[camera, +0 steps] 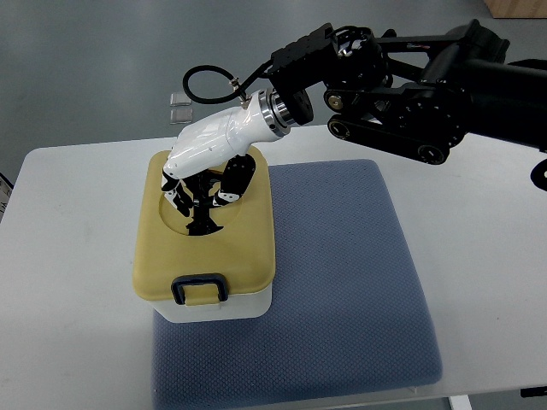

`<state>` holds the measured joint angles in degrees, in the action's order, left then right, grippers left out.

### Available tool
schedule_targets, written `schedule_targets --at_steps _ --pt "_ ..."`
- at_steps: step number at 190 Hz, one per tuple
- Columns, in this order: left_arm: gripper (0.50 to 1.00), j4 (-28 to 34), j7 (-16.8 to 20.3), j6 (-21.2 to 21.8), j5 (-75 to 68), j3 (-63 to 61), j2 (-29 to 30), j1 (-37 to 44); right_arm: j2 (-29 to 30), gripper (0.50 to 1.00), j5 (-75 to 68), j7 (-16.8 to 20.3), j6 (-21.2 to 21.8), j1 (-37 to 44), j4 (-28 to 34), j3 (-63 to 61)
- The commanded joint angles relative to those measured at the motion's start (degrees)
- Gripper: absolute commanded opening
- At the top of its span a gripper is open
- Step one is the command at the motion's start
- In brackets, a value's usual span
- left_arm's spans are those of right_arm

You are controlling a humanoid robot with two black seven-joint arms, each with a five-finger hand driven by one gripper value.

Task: Open white storage box with right hand
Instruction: 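Close the right hand's fingers around the black handle on the lid, then lift the yellow lid off the box and carry it toward the right arm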

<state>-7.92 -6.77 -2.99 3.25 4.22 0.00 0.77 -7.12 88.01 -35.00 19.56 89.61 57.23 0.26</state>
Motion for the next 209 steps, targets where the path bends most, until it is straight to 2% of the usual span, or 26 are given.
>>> schedule_targets --at_steps 1,128,182,209 --pt "1.0 0.0 0.0 0.0 0.0 0.0 0.0 -0.1 0.0 0.5 0.0 0.0 0.0 0.0 0.0 0.0" --pt "1.0 0.0 0.0 0.0 0.0 0.0 0.0 0.0 -1.2 0.5 -1.1 0.0 -1.4 1.3 0.0 -4.9" --pt "1.0 0.0 0.0 0.0 0.0 0.0 0.0 0.0 -4.7 0.5 -2.8 0.0 -1.5 1.2 0.0 -6.3" --pt "1.0 0.0 0.0 0.0 0.0 0.0 0.0 -0.1 -9.0 0.5 -3.0 0.0 -1.6 0.8 -0.3 -6.3"
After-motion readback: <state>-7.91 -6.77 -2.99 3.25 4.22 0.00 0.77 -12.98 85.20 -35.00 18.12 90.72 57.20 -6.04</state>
